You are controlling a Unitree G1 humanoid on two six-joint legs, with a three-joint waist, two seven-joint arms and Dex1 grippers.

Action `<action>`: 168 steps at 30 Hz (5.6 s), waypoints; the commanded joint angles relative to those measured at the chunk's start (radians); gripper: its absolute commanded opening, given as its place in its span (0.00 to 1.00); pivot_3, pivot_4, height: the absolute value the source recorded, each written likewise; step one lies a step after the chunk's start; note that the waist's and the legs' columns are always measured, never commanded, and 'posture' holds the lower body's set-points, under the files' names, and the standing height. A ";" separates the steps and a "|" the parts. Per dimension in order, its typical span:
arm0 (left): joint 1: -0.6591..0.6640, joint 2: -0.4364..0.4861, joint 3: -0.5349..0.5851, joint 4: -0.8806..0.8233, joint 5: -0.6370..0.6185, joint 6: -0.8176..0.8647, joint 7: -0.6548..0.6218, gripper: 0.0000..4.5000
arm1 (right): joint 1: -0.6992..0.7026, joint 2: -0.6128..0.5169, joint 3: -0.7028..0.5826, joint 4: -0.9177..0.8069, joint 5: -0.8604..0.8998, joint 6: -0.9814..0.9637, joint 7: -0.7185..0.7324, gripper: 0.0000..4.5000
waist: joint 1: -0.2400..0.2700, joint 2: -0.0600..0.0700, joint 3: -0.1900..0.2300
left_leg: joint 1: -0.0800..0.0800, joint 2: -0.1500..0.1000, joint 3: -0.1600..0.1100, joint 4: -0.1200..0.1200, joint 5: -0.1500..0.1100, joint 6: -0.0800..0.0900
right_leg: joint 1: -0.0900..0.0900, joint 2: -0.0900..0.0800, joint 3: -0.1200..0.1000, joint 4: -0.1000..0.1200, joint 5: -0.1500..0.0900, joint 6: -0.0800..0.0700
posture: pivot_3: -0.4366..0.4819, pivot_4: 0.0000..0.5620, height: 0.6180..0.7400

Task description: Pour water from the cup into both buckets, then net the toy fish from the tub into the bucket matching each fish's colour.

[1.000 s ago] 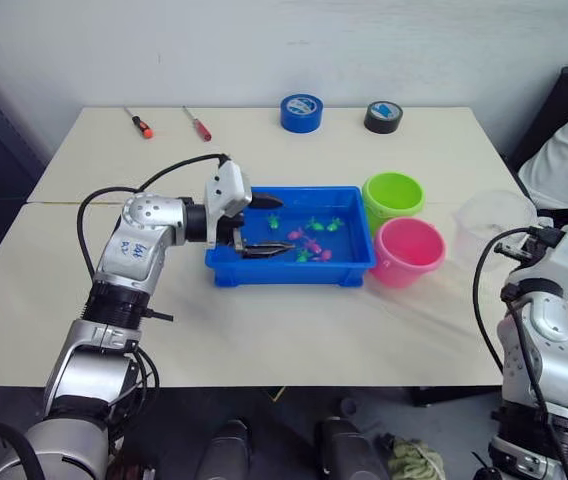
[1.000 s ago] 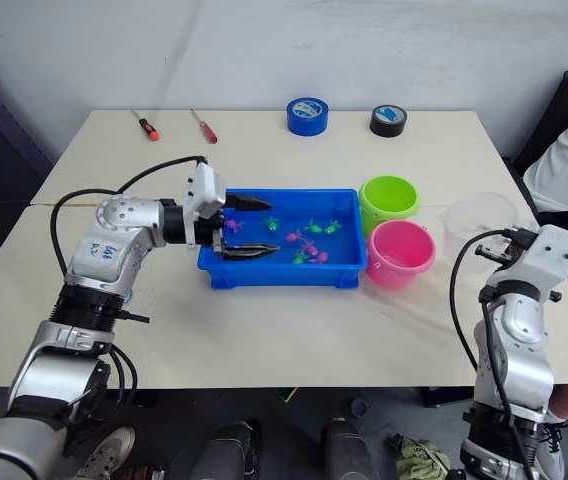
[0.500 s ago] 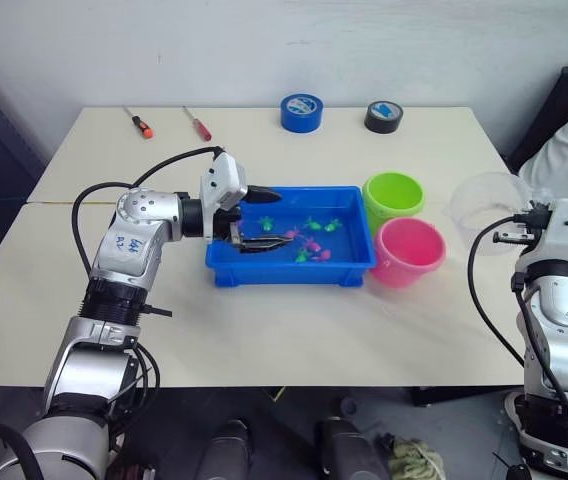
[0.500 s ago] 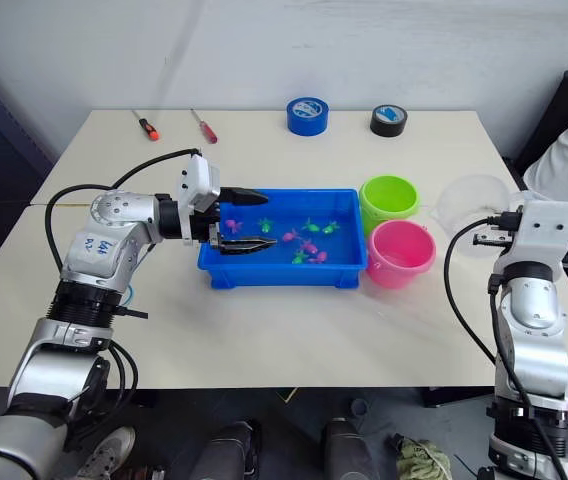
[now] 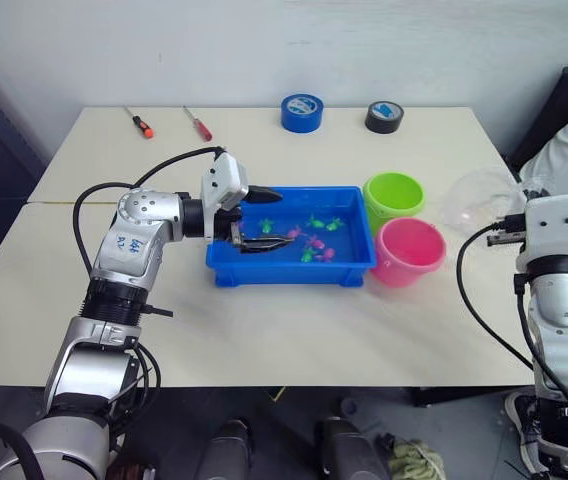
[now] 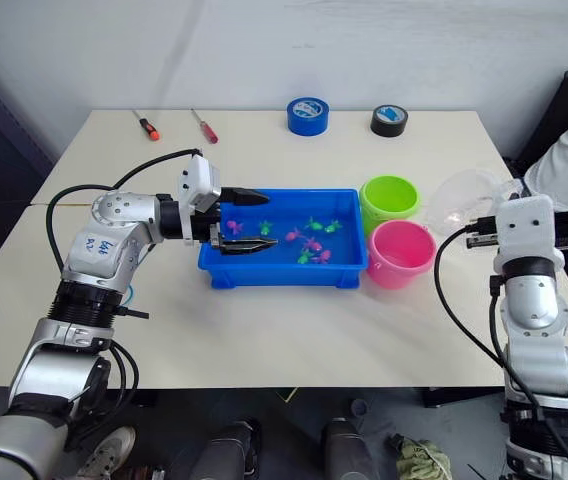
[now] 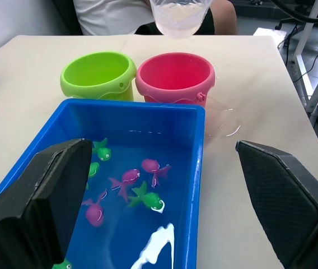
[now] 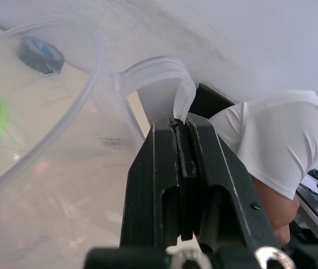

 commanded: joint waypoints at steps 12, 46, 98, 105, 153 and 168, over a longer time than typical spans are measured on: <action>-0.005 -0.001 0.015 -0.017 -0.014 -0.003 -0.001 1.00 | 0.011 -0.049 0.046 -0.012 -0.181 -0.090 0.015 0.01 | 0.000 0.000 0.000 | 0.000 0.000 0.000 0.000 0.000 0.000 | 0.000 0.000 0.000 0.000 0.000 0.000 | 0.48 0.27 0.95; 0.019 0.010 0.018 -0.048 -0.014 0.009 0.001 1.00 | -0.032 -0.062 0.110 0.034 -0.397 -0.107 -0.029 0.01 | 0.000 0.000 0.000 | 0.000 0.000 0.000 0.001 0.000 0.000 | 0.000 0.000 0.000 0.001 0.000 0.000 | 0.48 0.27 0.95; -0.024 0.049 0.079 0.044 -0.022 0.007 0.034 1.00 | -0.377 0.059 0.058 0.288 -0.177 0.006 -0.014 0.01 | -0.004 0.000 0.000 | 0.001 0.000 0.000 0.002 0.002 -0.001 | -0.001 0.000 0.000 0.006 0.000 0.000 | 0.48 0.27 0.95; -0.045 0.090 0.104 0.098 -0.011 -0.003 0.041 1.00 | -0.498 0.060 0.137 0.499 -0.216 -0.087 -0.089 0.01 | -0.005 0.000 0.000 | 0.001 0.000 0.000 0.002 0.003 -0.002 | -0.002 0.000 0.000 0.006 0.000 0.000 | 0.48 0.27 0.95; 0.020 0.120 0.117 0.003 -0.022 0.027 0.075 1.00 | -0.719 -0.042 0.593 0.822 -0.748 -0.244 -0.432 0.01 | -0.030 0.000 0.000 | -0.008 0.000 0.002 0.001 0.008 -0.007 | -0.016 0.000 0.003 0.015 0.000 0.000 | 0.48 0.27 0.95; 0.032 0.121 0.117 -0.018 -0.027 0.041 0.080 1.00 | -0.720 -0.021 0.556 0.854 -0.710 -0.235 -0.430 0.01 | -0.030 0.000 0.000 | -0.008 0.000 0.002 0.001 0.008 -0.007 | -0.016 0.000 0.003 0.015 0.000 0.000 | 0.48 0.27 0.95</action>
